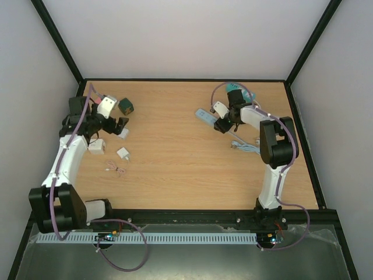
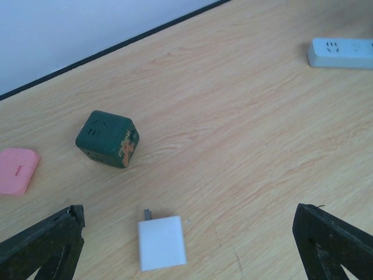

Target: Pull the plug off the socket

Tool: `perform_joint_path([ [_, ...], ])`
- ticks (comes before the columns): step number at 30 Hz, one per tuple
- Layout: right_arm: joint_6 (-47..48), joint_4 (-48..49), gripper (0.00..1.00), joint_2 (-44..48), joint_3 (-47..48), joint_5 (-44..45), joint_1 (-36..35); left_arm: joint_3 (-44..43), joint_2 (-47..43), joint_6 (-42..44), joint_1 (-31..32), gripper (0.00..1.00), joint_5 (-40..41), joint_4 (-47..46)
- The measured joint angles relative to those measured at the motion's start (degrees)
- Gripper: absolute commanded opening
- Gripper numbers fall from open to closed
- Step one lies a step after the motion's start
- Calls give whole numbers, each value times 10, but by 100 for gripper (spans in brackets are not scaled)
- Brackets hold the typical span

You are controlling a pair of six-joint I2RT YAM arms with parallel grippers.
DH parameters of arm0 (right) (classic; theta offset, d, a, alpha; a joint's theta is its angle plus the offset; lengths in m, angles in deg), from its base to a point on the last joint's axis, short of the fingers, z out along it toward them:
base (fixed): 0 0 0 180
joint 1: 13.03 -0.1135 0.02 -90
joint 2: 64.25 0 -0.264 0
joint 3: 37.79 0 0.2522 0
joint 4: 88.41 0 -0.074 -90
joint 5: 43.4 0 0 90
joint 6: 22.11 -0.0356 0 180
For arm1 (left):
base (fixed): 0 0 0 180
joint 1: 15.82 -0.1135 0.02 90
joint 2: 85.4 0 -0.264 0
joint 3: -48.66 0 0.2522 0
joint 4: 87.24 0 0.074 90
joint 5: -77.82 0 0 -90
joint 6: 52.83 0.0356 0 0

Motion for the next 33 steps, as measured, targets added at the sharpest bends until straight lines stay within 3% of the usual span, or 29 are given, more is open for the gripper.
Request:
perform_joint_path([
  [10,-37,-38,98,25,95,-19,2,-146,86,-68,-38,100,-40,72],
  [17,-89,-47,98,107,148,-57,19,-265,137,-122,-99,100,-82,103],
  [22,-143,-33,98,172,148,-112,80,-287,155,-147,-141,100,-97,116],
  [27,-210,17,98,233,89,-170,189,-286,160,-159,-184,100,-101,124],
  [33,-256,83,98,296,-48,-210,259,-239,160,-154,-220,100,-99,116],
])
